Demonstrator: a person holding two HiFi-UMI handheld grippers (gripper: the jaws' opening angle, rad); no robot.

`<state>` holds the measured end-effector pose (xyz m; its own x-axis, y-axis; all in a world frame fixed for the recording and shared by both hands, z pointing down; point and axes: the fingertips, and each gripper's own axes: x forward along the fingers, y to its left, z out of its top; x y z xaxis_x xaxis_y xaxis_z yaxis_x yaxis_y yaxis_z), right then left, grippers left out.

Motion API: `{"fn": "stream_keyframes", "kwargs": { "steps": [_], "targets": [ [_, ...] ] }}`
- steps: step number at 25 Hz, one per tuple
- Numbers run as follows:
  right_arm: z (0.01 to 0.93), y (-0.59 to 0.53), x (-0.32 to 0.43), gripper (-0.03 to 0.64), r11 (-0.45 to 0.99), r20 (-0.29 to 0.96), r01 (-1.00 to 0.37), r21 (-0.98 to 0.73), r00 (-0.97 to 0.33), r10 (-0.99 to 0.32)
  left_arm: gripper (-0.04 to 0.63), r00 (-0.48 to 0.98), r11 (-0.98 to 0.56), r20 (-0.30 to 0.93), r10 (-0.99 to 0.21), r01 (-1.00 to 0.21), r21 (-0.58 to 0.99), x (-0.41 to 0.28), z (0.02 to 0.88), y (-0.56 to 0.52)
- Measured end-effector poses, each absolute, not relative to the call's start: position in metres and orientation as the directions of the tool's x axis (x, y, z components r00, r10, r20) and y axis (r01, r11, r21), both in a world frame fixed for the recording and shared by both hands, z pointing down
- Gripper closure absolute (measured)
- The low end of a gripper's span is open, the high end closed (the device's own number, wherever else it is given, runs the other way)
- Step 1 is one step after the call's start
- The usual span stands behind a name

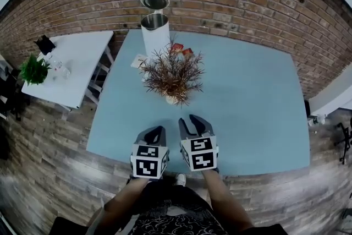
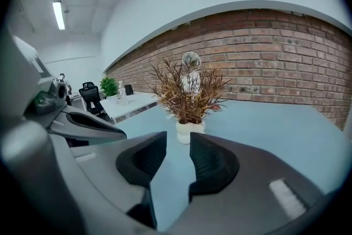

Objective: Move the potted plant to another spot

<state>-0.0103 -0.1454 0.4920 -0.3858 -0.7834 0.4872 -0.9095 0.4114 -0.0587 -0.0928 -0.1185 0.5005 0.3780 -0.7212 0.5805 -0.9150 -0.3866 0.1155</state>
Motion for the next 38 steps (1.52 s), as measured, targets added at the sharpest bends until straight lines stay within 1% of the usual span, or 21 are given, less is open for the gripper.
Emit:
{"fn": "stream_keyframes", "kwargs": {
  "steps": [6,9,12,23,30,34,38],
  "targets": [
    [0.504,-0.165,-0.014,0.440,0.416,0.495,-0.908,-0.058,-0.388,-0.777,0.594,0.398,-0.399,0.584,-0.708,-0.907,0.134,-0.094,0.509,-0.138],
    [0.508,-0.176,-0.022,0.385,0.428,0.498,-0.902,-0.058,-0.398,-0.771,0.594,0.407,-0.407,0.582,-0.704,-0.903,0.140,-0.099,0.510,-0.153],
    [0.511,-0.189,-0.027,0.348,0.425,0.500,-0.904,-0.050,-0.391,-0.772,0.594,0.416,-0.420,0.577,-0.703,-0.897,0.136,-0.104,0.509,-0.167],
    [0.534,-0.224,-0.031,0.281,0.376,0.544,-0.926,-0.032,-0.332,-0.771,0.594,0.449,-0.448,0.588,-0.673,-0.880,0.159,-0.116,0.519,-0.193],
    [0.550,-0.238,-0.038,0.245,0.376,0.568,-0.926,-0.027,-0.324,-0.757,0.594,0.472,-0.473,0.596,-0.650,-0.865,0.168,-0.118,0.525,-0.201],
    [0.560,-0.248,-0.043,0.190,0.376,0.587,-0.927,-0.018,-0.314,-0.747,0.594,0.485,-0.482,0.592,-0.643,-0.858,0.179,-0.121,0.526,-0.206],
    [0.567,-0.260,-0.040,0.156,0.336,0.589,-0.942,-0.013,-0.279,-0.758,0.594,0.504,-0.497,0.592,-0.629,-0.846,0.193,-0.120,0.529,-0.208]
  ]
}}
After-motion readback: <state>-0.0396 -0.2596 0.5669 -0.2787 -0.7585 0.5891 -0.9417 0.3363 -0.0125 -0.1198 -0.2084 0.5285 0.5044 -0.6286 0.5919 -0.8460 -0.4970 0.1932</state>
